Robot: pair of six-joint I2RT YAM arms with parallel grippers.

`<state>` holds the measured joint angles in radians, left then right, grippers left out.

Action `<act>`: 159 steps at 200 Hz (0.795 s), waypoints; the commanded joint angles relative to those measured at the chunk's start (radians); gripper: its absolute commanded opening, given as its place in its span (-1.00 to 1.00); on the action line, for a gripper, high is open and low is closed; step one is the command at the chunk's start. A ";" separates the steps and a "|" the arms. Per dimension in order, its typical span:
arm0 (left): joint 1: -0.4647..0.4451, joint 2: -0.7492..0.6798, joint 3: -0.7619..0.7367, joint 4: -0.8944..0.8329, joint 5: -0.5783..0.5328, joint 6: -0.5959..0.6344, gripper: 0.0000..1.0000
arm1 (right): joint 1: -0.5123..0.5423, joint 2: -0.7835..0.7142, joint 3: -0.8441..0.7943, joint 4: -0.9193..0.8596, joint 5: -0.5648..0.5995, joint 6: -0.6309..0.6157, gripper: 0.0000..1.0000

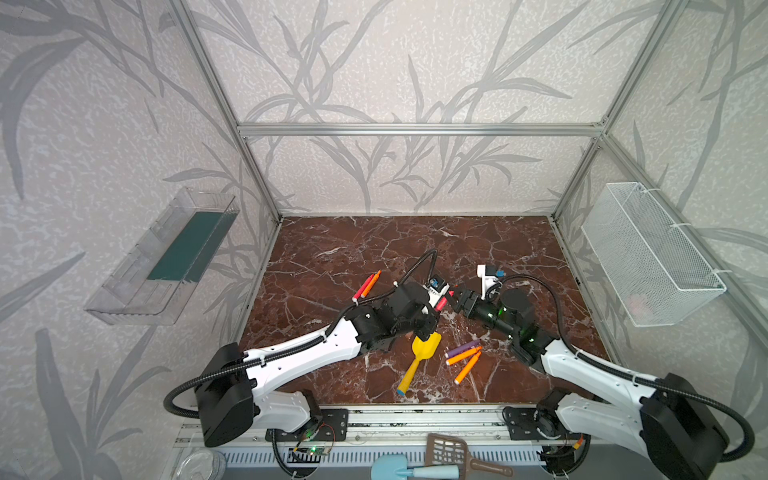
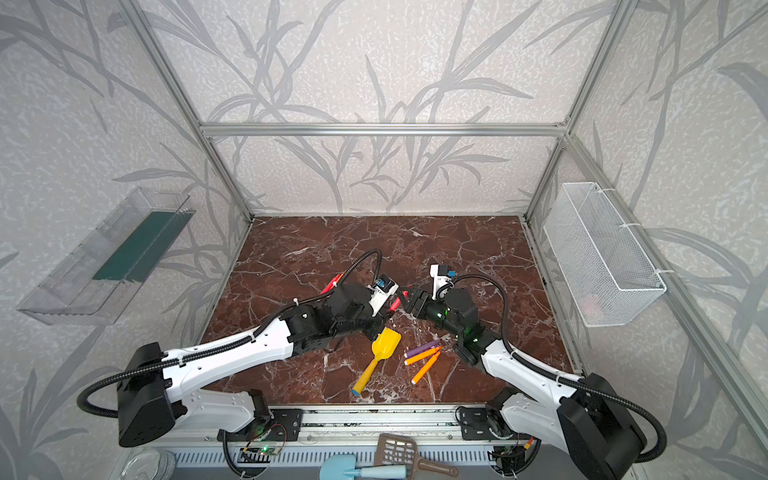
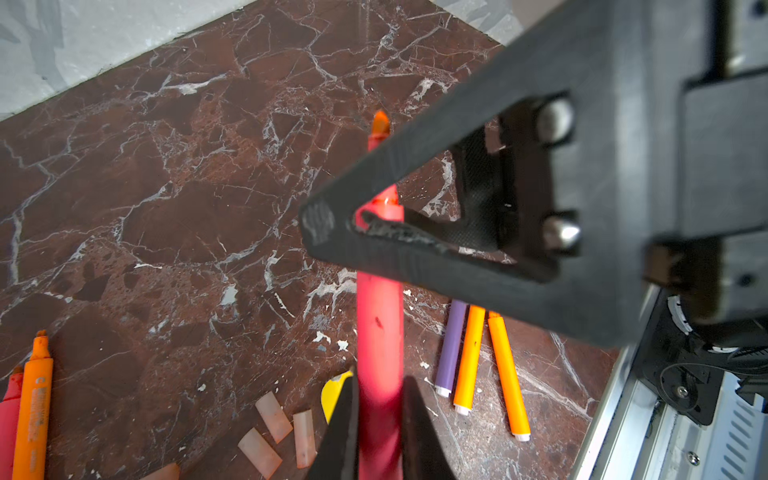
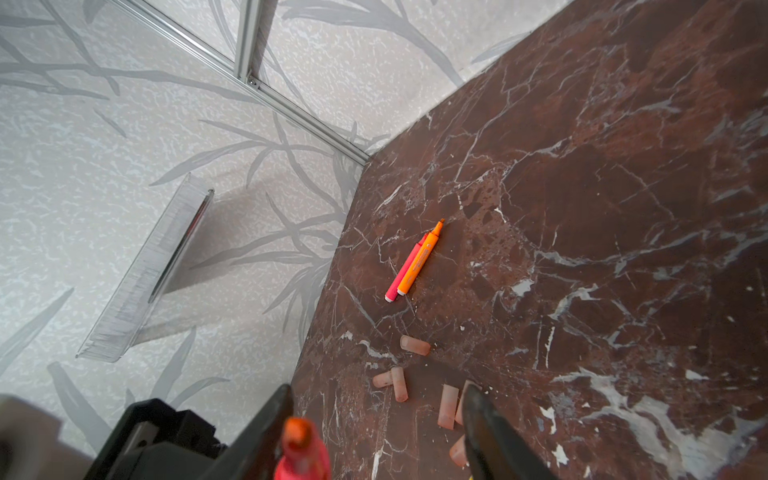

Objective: Insert the pens into the pen caps

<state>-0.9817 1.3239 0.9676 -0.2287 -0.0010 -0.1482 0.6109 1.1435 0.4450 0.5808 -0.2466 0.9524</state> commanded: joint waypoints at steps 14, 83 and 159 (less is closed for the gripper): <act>-0.006 -0.002 0.040 0.008 -0.014 0.031 -1.00 | 0.007 0.072 0.049 0.068 -0.046 0.034 -0.19; -0.006 0.026 0.052 -0.002 -0.060 0.031 -1.00 | 0.051 0.098 0.032 0.117 -0.020 0.080 -0.77; -0.006 0.058 0.031 0.020 -0.082 0.058 -0.20 | 0.070 0.215 -0.057 0.440 -0.050 0.253 -1.00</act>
<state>-0.9829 1.3567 0.9813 -0.2264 -0.0631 -0.1219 0.6697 1.3121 0.4076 0.8429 -0.2676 1.1305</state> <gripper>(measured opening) 0.396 0.164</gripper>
